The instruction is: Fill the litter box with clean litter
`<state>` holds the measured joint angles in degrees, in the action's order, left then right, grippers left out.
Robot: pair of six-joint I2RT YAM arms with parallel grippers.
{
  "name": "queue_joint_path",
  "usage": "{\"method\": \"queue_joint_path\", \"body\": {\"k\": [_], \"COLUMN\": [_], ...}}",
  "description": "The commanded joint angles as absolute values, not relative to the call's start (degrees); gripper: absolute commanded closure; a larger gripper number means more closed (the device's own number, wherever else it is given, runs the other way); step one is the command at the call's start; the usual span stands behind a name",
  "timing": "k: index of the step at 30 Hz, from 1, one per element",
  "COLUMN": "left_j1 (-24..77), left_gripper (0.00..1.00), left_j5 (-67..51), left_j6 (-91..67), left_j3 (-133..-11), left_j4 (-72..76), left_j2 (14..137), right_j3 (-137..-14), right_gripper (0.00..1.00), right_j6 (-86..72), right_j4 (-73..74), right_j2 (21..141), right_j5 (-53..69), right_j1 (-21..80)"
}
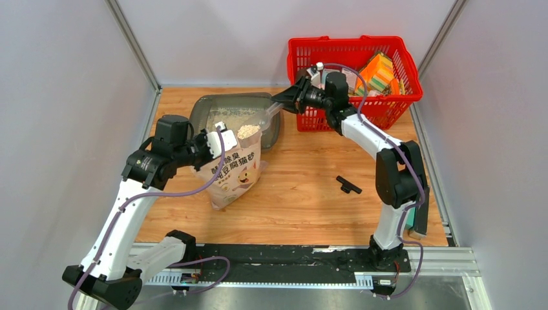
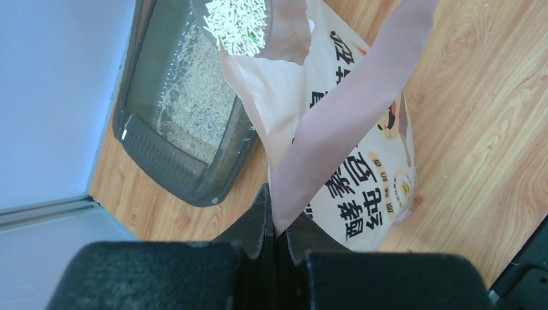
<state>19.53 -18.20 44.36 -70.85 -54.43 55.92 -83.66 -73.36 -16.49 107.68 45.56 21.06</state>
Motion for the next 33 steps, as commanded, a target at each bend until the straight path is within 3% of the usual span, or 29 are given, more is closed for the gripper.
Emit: {"method": "queue_joint_path", "body": {"k": [1, 10, 16, 25, 33], "left_j1": [19.6, 19.6, 19.6, 19.6, 19.6], "left_gripper": [1.0, 1.0, 1.0, 1.0, 1.0], "left_j5": [-19.0, -18.7, -19.0, -19.8, -20.0], "left_j6": [45.0, 44.5, 43.8, 43.0, 42.5], "left_j3": [-71.8, -73.4, -75.1, -77.2, -76.8], "left_j4": [-51.3, -51.8, -53.0, -54.4, -53.1], "left_j2": [54.1, 56.8, 58.6, 60.2, 60.5], "right_j3": [-89.0, -96.0, -107.2, -125.9, -123.8], "right_gripper": [1.0, 1.0, 1.0, 1.0, 1.0], "right_j6": [-75.4, -75.8, -71.3, -48.2, -29.6], "right_j4": [-19.8, -20.2, -17.4, -8.7, -6.6], "right_j2": [108.7, 113.8, 122.4, 131.3, 127.4], "right_j5": [46.3, 45.4, 41.6, 32.1, 30.2], "right_j1": [19.9, 17.8, 17.0, 16.9, 18.9]}}
